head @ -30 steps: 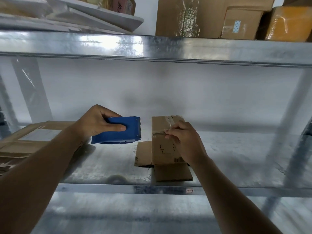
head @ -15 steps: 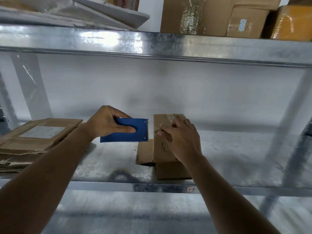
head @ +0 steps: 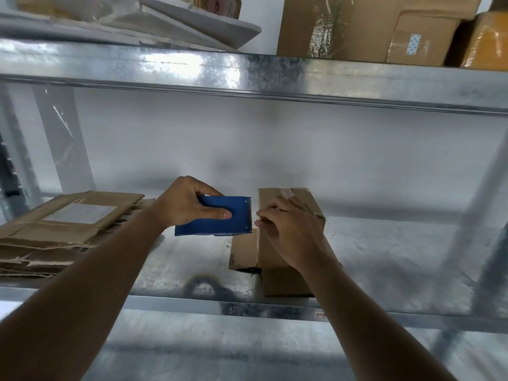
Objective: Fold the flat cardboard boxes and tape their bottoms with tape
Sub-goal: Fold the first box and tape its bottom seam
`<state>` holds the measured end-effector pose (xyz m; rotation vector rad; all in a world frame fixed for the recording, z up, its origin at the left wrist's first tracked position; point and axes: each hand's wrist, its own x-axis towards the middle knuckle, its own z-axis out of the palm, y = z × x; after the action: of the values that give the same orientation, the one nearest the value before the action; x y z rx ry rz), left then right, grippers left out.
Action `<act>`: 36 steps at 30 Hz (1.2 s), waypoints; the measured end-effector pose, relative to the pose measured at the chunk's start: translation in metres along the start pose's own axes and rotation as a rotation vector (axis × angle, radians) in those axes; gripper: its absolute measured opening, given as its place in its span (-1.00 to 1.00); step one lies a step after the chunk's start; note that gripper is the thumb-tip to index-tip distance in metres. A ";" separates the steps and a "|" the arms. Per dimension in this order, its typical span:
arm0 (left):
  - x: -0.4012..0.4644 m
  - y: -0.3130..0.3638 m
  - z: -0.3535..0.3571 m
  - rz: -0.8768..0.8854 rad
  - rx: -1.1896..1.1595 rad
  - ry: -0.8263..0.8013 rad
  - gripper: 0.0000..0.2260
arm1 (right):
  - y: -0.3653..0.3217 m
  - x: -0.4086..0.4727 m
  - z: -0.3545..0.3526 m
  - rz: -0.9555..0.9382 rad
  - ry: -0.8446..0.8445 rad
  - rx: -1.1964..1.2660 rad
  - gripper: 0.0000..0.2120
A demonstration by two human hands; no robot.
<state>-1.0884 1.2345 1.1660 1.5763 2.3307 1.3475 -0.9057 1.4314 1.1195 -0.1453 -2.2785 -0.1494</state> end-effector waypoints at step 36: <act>-0.007 -0.017 -0.018 -0.045 0.007 -0.044 -0.68 | -0.007 0.005 0.008 0.007 0.028 -0.075 -0.88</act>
<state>-1.1062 1.2161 1.1632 1.5298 2.3328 1.2833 -0.9155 1.4262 1.1179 -0.1893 -2.2451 -0.2312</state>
